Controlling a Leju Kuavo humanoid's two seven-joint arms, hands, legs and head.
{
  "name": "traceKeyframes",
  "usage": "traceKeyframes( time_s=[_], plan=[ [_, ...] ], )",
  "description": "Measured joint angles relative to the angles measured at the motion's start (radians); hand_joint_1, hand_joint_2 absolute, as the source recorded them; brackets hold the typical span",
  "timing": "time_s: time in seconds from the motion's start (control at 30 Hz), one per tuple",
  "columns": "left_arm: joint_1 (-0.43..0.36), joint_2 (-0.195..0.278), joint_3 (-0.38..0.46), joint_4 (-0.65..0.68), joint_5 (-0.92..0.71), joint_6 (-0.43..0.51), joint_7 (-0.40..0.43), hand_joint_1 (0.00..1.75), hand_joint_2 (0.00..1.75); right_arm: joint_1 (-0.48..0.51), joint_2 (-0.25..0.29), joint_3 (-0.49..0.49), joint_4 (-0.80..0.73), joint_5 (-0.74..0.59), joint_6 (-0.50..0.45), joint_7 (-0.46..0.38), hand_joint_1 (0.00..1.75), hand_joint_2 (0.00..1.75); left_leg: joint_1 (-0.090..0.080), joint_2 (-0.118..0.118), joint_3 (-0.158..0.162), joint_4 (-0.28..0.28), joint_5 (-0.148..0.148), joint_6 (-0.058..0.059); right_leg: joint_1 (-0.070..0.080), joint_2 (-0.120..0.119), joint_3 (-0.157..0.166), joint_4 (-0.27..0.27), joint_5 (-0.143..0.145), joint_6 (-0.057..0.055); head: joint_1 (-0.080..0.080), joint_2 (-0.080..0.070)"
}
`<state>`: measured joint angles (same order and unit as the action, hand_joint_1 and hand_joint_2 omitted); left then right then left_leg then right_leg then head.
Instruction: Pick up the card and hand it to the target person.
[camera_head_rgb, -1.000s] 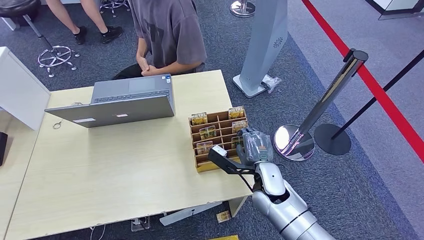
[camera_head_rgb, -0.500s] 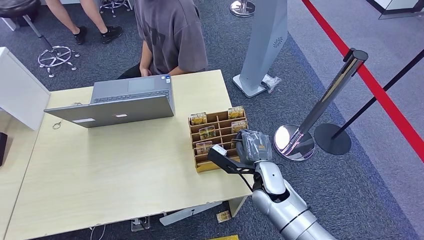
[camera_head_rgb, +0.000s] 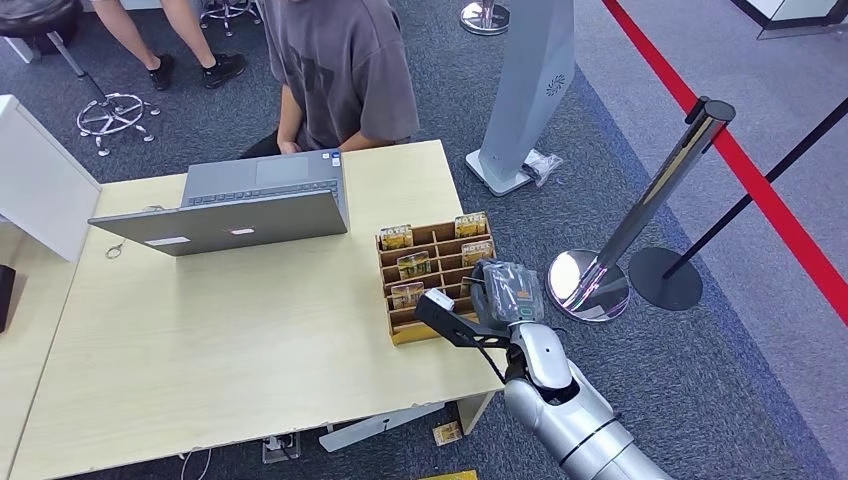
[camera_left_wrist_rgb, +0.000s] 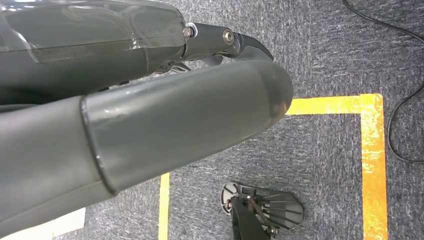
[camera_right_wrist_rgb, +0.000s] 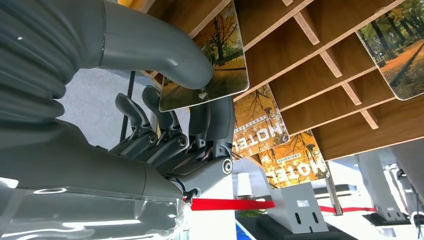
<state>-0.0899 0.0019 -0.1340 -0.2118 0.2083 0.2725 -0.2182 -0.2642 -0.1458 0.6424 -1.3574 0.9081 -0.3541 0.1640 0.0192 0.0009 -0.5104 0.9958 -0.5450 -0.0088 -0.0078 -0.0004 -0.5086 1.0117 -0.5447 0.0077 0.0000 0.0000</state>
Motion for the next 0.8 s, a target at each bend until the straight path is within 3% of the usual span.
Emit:
traceKeyframes(
  time_s=[0.8],
  plan=[
    [0.0,0.0,-0.018,0.0,0.012,0.0,-0.003,0.0,0.0,-0.05,-0.065,0.01,-0.157,0.075,0.113,0.041,1.66,1.75,0.0,0.0,0.0,0.0,0.0,0.0,0.0,0.0,-0.001,0.0,0.0,0.0,0.0,0.0]
  ],
)
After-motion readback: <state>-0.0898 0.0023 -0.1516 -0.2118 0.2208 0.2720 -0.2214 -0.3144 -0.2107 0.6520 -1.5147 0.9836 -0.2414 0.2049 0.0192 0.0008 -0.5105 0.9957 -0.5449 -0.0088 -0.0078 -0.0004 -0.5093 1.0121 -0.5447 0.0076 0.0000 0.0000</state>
